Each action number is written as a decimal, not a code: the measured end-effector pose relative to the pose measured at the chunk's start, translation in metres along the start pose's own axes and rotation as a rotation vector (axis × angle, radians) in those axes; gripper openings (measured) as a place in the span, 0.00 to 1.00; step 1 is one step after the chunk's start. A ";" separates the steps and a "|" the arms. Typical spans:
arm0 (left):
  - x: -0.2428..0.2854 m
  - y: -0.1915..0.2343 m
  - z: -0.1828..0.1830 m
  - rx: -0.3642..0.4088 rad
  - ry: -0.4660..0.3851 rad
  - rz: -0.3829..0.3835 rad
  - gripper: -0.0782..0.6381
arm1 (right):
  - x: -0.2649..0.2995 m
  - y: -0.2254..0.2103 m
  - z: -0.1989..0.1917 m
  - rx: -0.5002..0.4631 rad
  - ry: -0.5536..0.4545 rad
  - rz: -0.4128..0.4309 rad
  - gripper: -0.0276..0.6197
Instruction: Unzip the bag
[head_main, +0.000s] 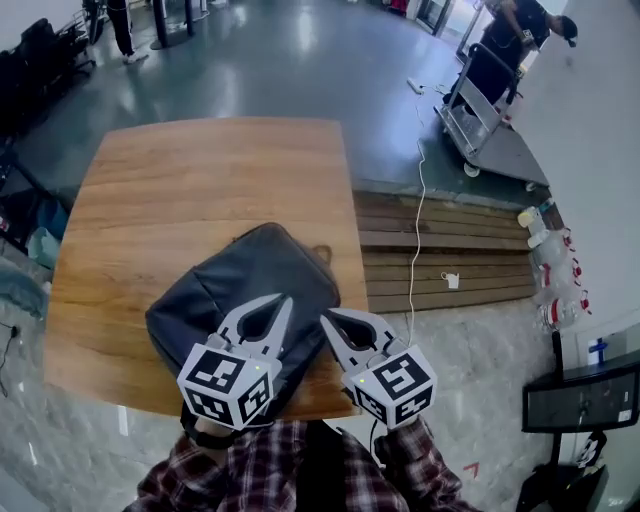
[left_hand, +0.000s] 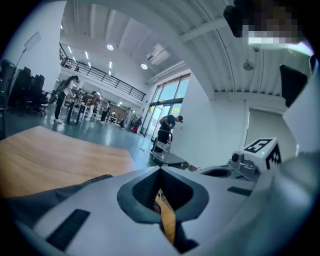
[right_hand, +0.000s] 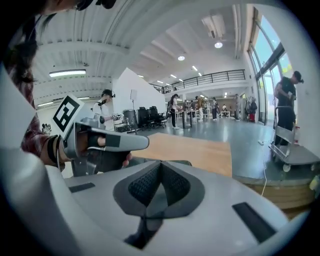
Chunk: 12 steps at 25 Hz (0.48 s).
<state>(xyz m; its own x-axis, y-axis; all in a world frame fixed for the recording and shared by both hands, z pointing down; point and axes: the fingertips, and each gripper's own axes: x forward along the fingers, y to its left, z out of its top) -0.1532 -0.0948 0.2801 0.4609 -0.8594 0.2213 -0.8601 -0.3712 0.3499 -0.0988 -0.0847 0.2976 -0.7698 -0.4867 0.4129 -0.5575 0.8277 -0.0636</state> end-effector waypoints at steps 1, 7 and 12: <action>-0.008 -0.002 0.008 0.008 -0.017 0.014 0.12 | -0.003 0.004 0.012 -0.007 -0.025 0.004 0.05; -0.038 -0.015 0.041 0.023 -0.081 0.034 0.12 | -0.013 0.020 0.054 -0.008 -0.118 0.017 0.05; -0.049 -0.023 0.052 0.030 -0.112 0.041 0.12 | -0.024 0.027 0.067 -0.010 -0.158 0.026 0.05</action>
<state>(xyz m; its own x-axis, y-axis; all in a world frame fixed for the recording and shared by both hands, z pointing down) -0.1672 -0.0620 0.2141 0.3995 -0.9073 0.1312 -0.8845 -0.3439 0.3152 -0.1162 -0.0688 0.2253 -0.8236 -0.5024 0.2630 -0.5344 0.8429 -0.0633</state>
